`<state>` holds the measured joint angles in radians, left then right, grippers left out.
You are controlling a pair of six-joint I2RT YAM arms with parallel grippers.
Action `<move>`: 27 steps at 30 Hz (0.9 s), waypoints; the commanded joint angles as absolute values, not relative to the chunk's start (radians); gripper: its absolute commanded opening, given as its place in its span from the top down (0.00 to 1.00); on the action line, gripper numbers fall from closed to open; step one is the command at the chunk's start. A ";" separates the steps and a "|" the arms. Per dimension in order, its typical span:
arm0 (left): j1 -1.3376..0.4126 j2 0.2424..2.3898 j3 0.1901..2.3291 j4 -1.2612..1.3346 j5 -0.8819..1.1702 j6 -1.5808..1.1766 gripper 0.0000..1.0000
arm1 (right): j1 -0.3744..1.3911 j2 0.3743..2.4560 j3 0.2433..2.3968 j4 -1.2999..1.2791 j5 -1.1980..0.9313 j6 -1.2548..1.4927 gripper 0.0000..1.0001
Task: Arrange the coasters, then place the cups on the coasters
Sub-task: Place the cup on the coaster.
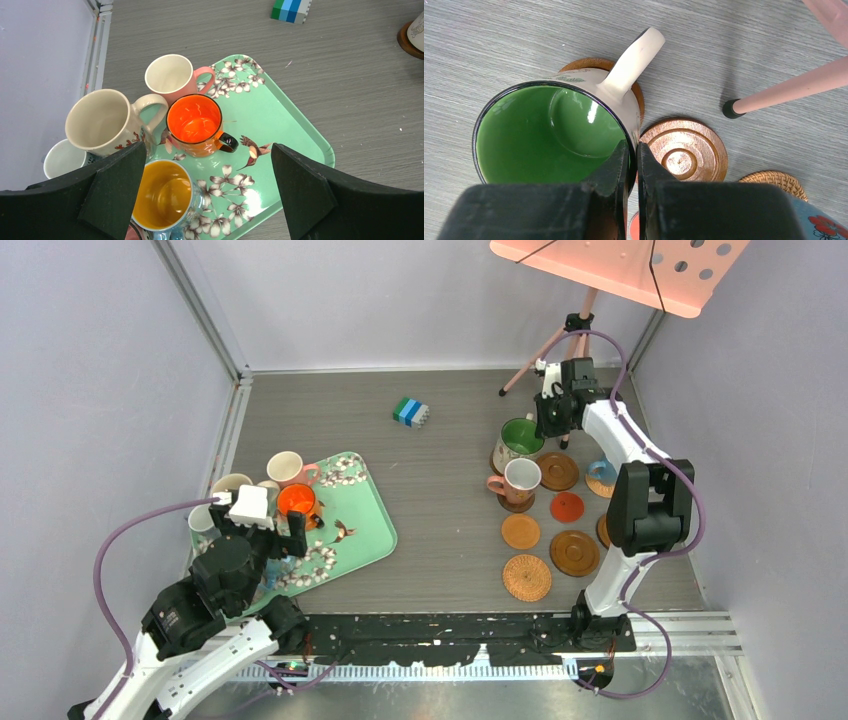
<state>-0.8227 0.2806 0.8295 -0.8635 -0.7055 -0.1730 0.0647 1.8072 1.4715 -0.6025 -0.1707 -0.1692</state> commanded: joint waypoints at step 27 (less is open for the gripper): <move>-0.819 0.302 0.831 -0.807 -0.706 -0.156 0.01 | 0.115 1.807 1.560 -0.559 -0.127 -0.176 0.94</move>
